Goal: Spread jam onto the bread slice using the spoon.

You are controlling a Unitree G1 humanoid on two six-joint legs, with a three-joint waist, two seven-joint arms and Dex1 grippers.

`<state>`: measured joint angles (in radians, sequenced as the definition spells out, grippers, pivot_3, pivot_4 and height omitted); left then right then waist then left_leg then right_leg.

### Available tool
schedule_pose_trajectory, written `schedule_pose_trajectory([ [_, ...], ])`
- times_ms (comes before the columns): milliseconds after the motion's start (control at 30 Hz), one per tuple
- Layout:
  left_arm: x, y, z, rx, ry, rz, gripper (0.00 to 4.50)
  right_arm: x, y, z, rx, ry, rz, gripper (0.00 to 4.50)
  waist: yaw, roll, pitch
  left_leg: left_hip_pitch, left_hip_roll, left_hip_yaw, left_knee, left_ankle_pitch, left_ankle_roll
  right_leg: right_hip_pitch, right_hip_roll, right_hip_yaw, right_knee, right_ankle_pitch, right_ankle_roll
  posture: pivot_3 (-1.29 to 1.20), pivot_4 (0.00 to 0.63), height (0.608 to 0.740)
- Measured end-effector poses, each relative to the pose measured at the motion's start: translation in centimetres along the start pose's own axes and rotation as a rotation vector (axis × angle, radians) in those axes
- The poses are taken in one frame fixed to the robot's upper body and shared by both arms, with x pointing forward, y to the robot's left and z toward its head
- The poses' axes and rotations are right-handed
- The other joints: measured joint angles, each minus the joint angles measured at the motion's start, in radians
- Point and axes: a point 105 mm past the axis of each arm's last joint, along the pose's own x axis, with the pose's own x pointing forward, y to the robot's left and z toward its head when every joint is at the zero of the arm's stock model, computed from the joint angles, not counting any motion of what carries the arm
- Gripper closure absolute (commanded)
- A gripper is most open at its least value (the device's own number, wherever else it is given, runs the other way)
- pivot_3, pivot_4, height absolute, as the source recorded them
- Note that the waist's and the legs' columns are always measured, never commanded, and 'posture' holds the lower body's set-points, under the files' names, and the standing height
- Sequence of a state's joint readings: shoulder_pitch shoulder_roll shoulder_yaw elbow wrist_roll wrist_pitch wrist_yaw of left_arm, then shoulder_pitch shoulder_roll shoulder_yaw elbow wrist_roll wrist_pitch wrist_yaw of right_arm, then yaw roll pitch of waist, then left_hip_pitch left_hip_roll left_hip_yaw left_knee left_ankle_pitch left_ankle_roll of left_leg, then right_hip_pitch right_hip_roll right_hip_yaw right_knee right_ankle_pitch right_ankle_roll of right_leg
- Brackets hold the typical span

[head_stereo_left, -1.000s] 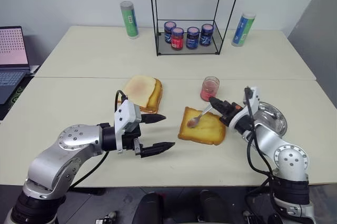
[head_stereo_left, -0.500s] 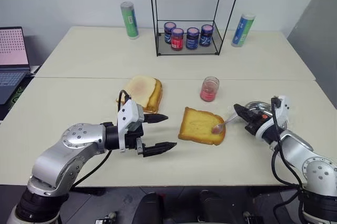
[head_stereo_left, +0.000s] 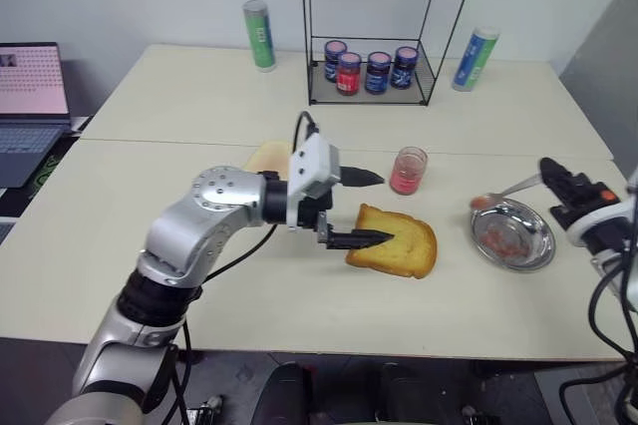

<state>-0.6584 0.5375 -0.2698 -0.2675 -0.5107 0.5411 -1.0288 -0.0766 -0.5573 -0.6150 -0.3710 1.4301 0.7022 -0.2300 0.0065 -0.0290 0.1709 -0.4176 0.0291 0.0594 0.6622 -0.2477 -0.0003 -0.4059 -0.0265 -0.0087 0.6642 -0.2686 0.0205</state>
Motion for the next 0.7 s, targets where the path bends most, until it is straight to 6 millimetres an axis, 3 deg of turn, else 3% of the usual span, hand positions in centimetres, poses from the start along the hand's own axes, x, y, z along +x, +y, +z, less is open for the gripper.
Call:
schedule_pose_trajectory([
  [67, 1.5, 0.1, -0.7, 0.008, 0.008, -0.028, 0.0, -0.6, -2.5, 0.7, -0.015, -0.02, -0.062, 4.41, -0.01, 0.0, 0.0, 0.0, 0.001, 0.0, 0.0, 0.0, 0.0, 0.0, 0.002, 0.001, 0.0, 0.0, 0.0, 0.0, 0.15, 0.74],
  [200, 3.3, 0.1, -2.1, 0.009, 0.016, -0.052, 0.0, -1.0, -5.4, 1.0, 0.002, -0.045, -0.117, 4.41, -0.012, 0.002, -0.001, 0.001, 0.002, -0.001, -0.001, 0.0, 0.0, 0.0, 0.003, 0.001, 0.0, 0.0, 0.0, 0.0, 0.15, 0.74],
  [333, 5.0, -0.3, -3.6, 0.012, 0.04, -0.094, 0.0, -0.6, -7.9, 0.0, 0.016, -0.033, -0.129, 4.41, -0.012, 0.003, -0.002, 0.001, 0.002, 0.0, 0.0, 0.0, 0.0, 0.0, 0.003, 0.001, 0.001, 0.0, 0.0, 0.0, 0.15, 0.74],
  [467, 5.7, 0.1, -3.4, 0.048, 0.039, -0.101, 0.0, 0.7, -9.5, -1.5, 0.033, 0.004, -0.128, 4.41, -0.011, 0.005, -0.003, 0.001, 0.001, 0.0, 0.0, 0.0, 0.0, 0.0, 0.003, 0.001, 0.0, 0.0, 0.0, 0.0, 0.15, 0.74],
  [667, 5.7, 0.3, -3.6, 0.044, 0.048, -0.092, 0.0, 2.4, -10.3, -2.1, 0.079, -0.004, -0.079, 4.41, -0.011, 0.007, -0.004, 0.001, 0.001, 0.0, 0.0, 0.0, 0.0, 0.0, 0.003, 0.001, 0.0, 0.0, 0.0, 0.0, 0.15, 0.74],
  [700, 5.7, 0.3, -3.6, 0.043, 0.048, -0.091, 0.0, 2.5, -10.3, -2.2, 0.091, -0.004, -0.073, 4.22, -0.011, 0.007, -0.004, 0.001, 0.001, 0.0, 0.0, 0.0, 0.0, 0.0, 0.003, 0.001, 0.0, 0.0, -0.001, 0.0, 0.15, 0.74],
])
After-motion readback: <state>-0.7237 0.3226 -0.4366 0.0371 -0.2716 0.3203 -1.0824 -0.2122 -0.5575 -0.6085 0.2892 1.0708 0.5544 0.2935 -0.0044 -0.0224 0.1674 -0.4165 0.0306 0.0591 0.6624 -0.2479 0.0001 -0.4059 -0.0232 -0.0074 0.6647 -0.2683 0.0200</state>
